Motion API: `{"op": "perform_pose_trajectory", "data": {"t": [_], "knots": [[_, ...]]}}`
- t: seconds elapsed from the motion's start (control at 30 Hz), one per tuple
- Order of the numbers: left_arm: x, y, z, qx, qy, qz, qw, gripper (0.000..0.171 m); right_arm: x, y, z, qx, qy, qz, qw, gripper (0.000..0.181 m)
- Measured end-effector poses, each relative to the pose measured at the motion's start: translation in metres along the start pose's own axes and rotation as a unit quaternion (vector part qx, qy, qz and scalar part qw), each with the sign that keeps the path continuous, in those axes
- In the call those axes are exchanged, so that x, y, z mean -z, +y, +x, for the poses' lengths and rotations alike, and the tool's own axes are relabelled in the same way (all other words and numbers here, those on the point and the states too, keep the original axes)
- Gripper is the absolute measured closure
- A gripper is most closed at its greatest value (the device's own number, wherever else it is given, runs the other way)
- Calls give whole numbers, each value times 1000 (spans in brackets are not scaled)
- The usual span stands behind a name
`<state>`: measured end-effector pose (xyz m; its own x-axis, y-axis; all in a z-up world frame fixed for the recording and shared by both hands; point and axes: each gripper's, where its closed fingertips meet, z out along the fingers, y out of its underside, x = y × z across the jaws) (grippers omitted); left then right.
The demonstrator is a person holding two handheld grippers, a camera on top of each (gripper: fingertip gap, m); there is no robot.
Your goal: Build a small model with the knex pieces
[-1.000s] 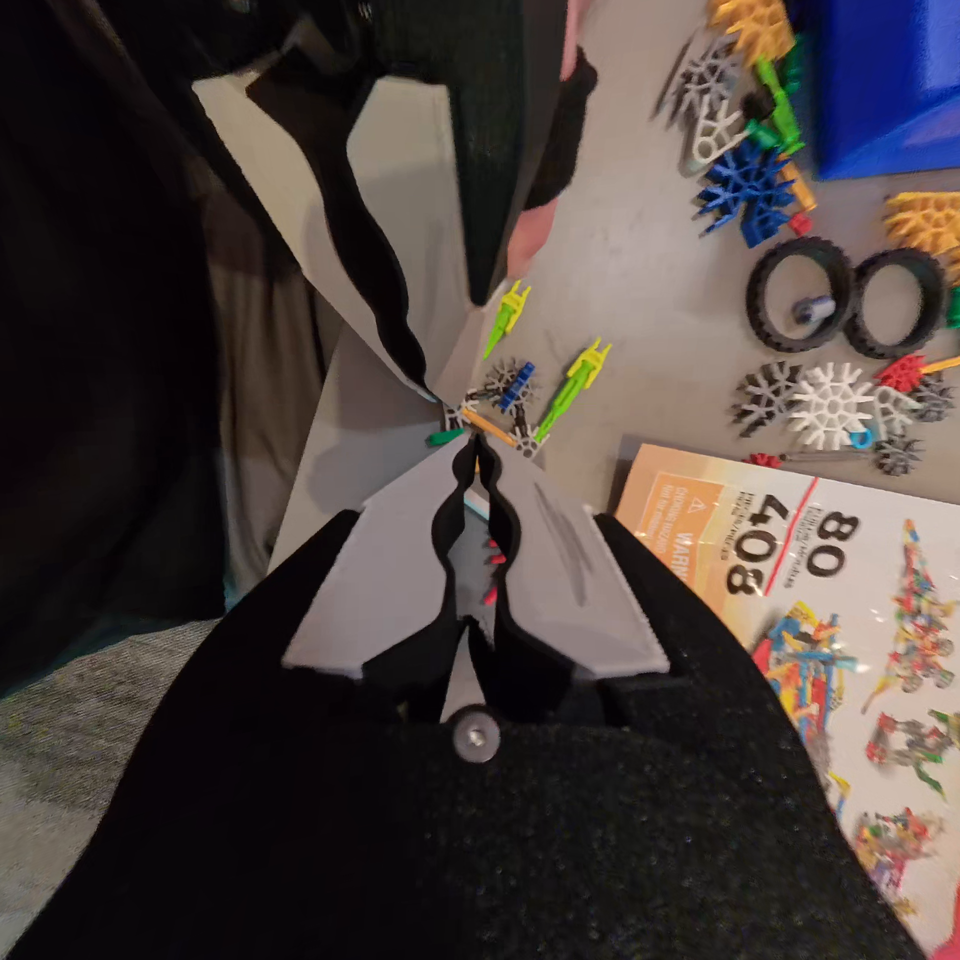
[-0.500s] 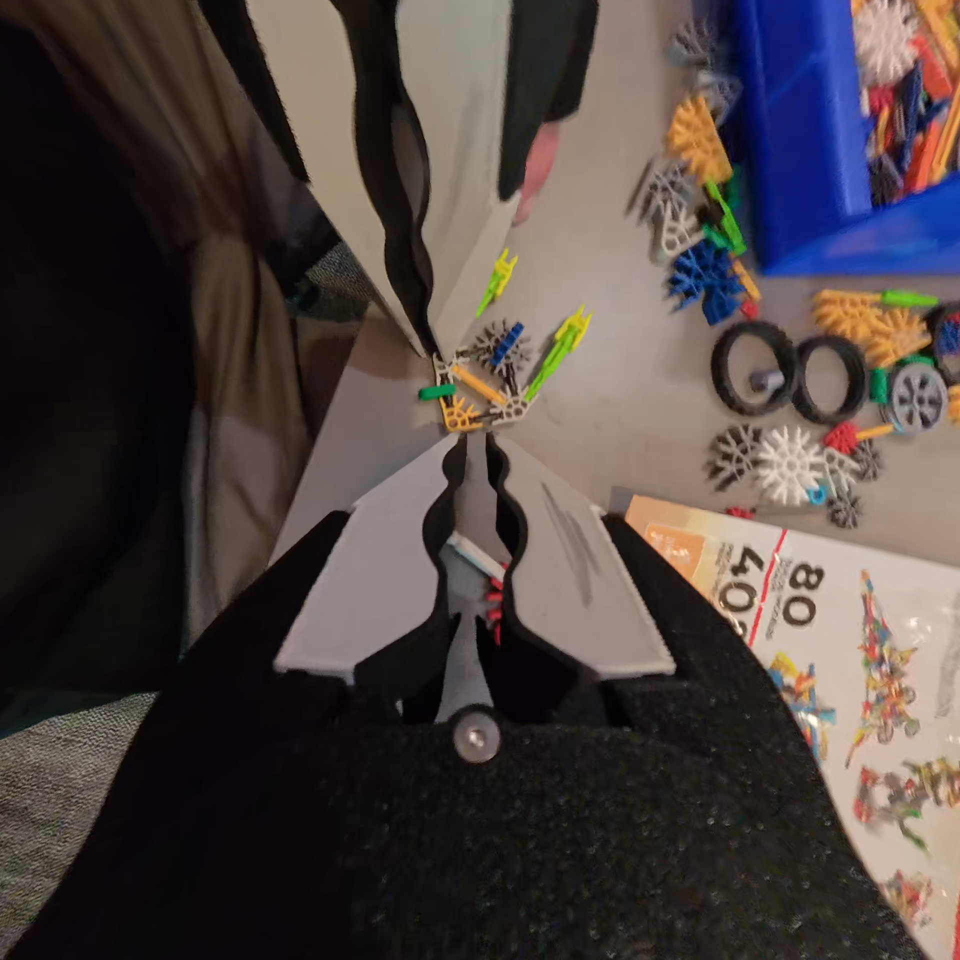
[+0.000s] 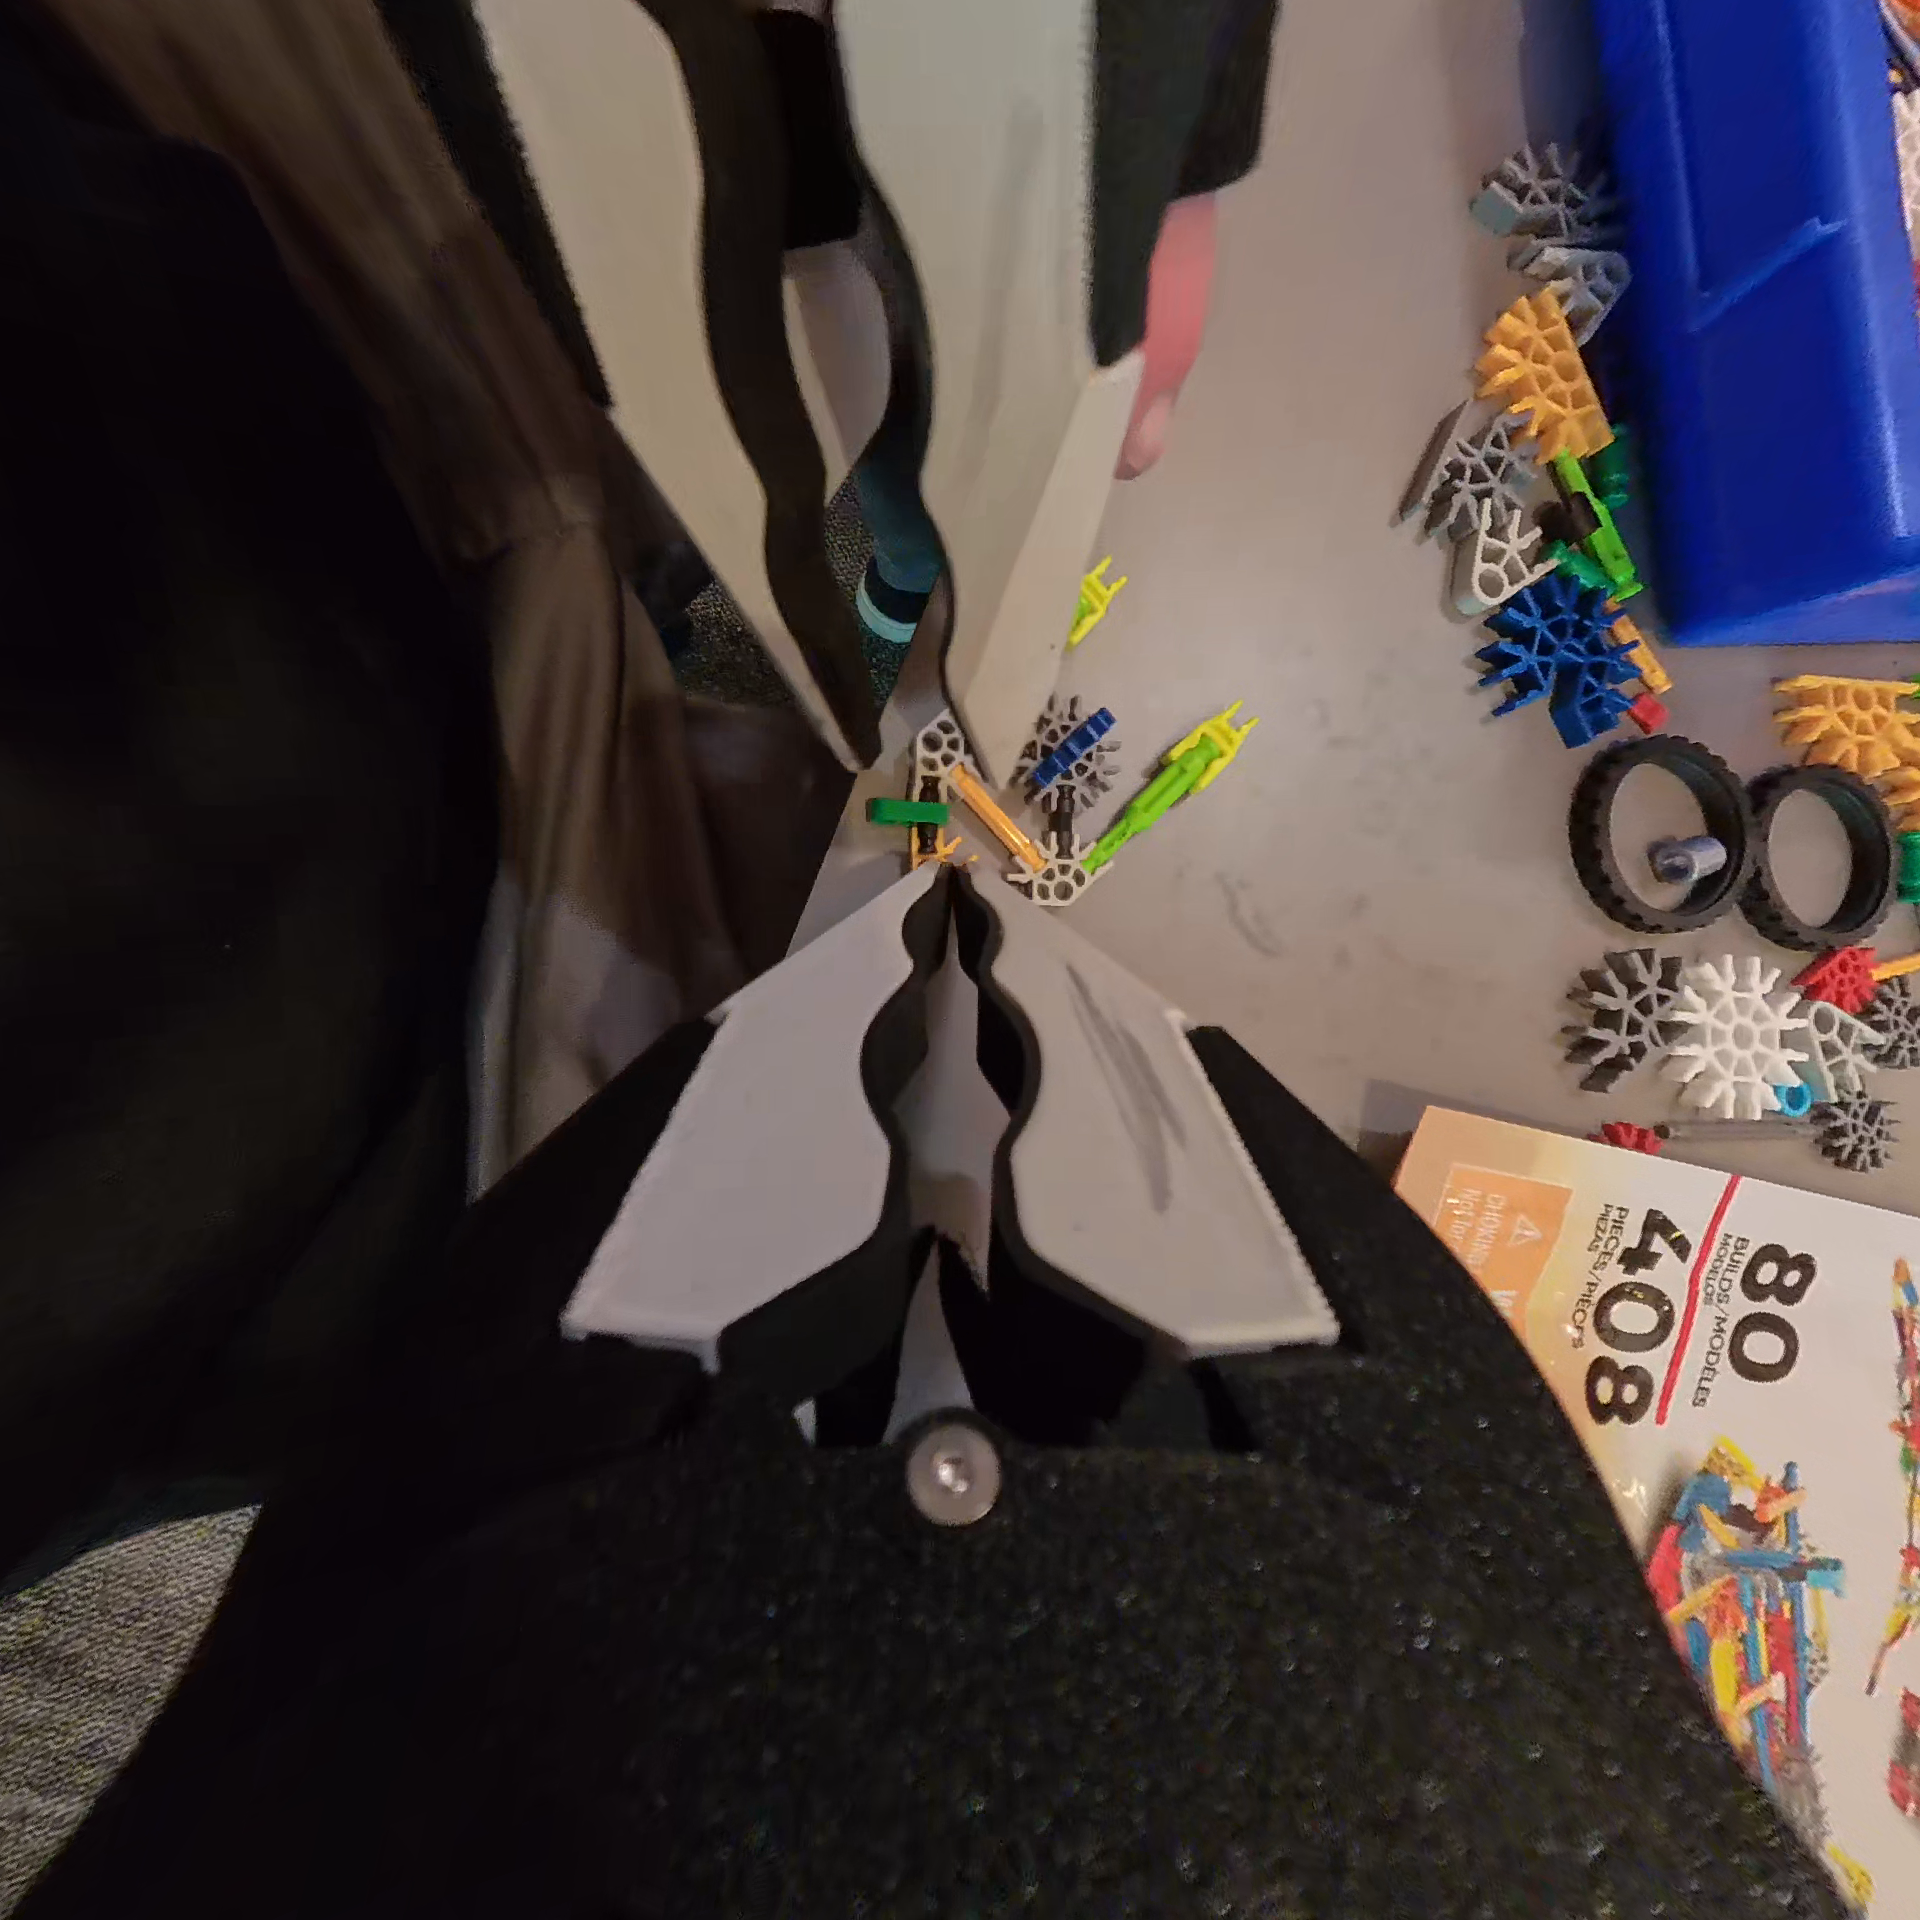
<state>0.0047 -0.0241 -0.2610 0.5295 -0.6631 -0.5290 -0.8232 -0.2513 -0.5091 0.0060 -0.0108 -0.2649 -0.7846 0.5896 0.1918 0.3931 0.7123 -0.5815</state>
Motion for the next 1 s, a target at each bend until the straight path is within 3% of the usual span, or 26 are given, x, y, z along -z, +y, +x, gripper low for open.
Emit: {"op": "perform_pose_trajectory", "data": {"t": [0.3, 0.63, 1.0], "knots": [[-5, -3, 10, -35, -73, -18, 997, 162, -1, -2, -5, -27, 3, -8, 1000, 181], [-5, -4, 11, -21, -52, -21, 998, 166, 0, -7, -8, -20, 7, 1, 1000, 181], [-6, -5, 11, -12, -32, -28, 999, 171, -2, -2, -13, -1, -31, -43, 999, 181]]}}
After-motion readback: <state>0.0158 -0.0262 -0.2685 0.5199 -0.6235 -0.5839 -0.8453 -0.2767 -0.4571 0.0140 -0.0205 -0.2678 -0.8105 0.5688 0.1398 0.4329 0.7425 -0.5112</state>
